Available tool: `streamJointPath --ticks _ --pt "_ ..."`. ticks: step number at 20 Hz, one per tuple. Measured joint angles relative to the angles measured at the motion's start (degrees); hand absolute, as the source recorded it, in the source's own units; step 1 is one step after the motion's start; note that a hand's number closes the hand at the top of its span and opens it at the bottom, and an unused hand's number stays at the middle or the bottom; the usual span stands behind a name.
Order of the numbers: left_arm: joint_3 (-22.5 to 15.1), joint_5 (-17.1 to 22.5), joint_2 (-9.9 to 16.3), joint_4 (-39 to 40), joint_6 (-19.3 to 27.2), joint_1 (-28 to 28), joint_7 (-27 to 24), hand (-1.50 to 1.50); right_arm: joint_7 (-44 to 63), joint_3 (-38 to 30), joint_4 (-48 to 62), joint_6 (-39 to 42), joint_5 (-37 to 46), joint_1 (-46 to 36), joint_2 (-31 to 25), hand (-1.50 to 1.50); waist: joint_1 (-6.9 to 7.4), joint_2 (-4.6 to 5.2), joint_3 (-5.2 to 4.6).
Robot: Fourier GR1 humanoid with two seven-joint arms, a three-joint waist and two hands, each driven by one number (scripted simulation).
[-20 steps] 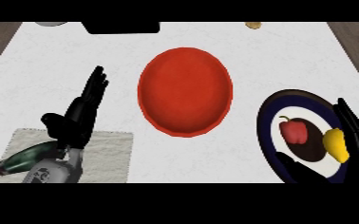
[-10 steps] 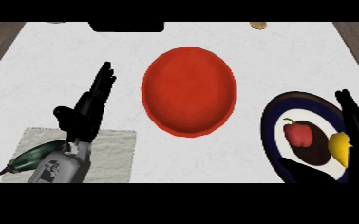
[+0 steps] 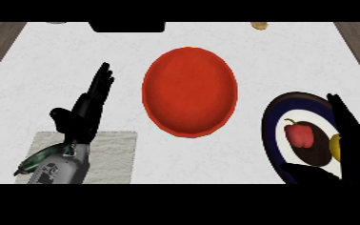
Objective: Pick the bell pepper from the plate and place it in the bowl
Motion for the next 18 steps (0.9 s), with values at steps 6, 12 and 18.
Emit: streamJointPath --ticks 6,12,18 --pt "1.29 -1.72 -1.31 -1.05 -1.8 1.59 0.29 0.0 -5.99 -3.35 -0.19 1.13 -3.03 3.09 1.77 -1.5 -0.13 -0.03 0.03" --pt "2.4 -3.39 -2.64 -1.3 -2.55 0.97 1.07 0.0 -12.53 -3.82 -0.1 -0.59 -4.58 5.93 5.19 -1.5 -0.19 -0.04 0.03" --pt "4.22 -4.49 -3.95 0.27 -4.47 0.96 0.18 0.0 -15.69 -6.91 0.93 0.76 -7.91 5.23 7.61 -1.5 -0.12 -0.02 0.02"
